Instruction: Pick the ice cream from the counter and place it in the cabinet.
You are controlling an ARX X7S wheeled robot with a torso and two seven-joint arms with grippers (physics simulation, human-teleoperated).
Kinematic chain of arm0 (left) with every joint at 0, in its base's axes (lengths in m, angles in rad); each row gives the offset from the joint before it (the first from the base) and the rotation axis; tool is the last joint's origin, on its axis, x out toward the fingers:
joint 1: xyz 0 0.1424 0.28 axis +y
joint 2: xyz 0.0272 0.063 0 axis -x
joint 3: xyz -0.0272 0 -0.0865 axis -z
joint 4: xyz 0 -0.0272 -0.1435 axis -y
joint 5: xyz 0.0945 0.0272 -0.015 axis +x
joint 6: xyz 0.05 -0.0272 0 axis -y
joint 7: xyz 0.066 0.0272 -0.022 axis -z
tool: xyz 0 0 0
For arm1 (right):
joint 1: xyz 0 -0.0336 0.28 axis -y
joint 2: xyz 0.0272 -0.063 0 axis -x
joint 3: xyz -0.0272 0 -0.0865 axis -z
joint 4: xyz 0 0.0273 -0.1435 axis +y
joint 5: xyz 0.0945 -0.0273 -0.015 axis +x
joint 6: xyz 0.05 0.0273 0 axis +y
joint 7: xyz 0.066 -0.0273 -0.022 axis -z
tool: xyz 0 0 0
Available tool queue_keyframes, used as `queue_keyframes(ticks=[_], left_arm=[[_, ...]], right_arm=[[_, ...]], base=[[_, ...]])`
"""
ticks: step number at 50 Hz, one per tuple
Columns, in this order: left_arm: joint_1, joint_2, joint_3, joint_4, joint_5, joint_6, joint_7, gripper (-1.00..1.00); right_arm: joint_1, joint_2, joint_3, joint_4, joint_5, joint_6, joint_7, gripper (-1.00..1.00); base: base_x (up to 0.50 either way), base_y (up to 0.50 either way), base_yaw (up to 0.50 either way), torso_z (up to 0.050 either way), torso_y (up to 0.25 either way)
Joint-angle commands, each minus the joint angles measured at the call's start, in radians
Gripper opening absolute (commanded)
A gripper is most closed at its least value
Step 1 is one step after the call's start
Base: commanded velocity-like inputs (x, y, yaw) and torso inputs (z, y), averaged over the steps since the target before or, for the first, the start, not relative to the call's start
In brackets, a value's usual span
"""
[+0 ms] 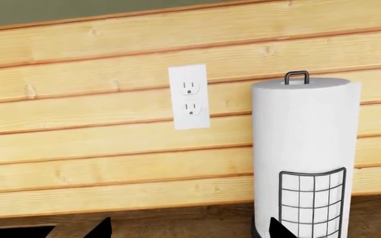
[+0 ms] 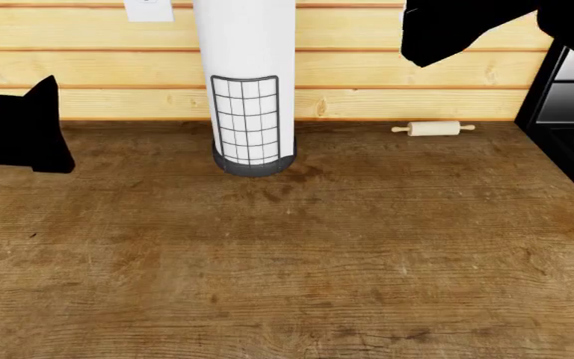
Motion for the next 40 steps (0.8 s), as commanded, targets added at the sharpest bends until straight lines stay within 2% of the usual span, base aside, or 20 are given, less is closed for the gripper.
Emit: queue_keyframes(ticks=[1, 14, 26, 40], left_arm=[[-0.028, 0.000, 0.022, -0.003, -0.009, -0.003, -0.009, 1.00], [-0.039, -0.003, 0.037, -0.007, -0.014, -0.006, -0.012, 1.00], [-0.083, 0.004, 0.080, -0.013, -0.028, -0.018, -0.031, 1.00], [-0.085, 0.031, 0.107, -0.019, 0.010, -0.026, -0.006, 1.00]], right_arm=[[-0.086, -0.018, 0.002, -0.039, -0.056, -0.016, -0.045, 1.00], [-0.162, -0.055, -0.012, -0.060, -0.193, -0.031, -0.160, 1.00], [-0.282, -0.071, -0.058, -0.077, -0.417, -0.090, -0.360, 1.00], [-0.325, -0.080, -0.107, -0.062, -0.525, -0.136, -0.444, 1.00]], base=[[0.00, 0.00, 0.00, 0.000, 0.000], [0.00, 0.00, 0.00, 0.000, 0.000], [0.00, 0.00, 0.00, 0.000, 0.000], [0.00, 0.00, 0.00, 0.000, 0.000]])
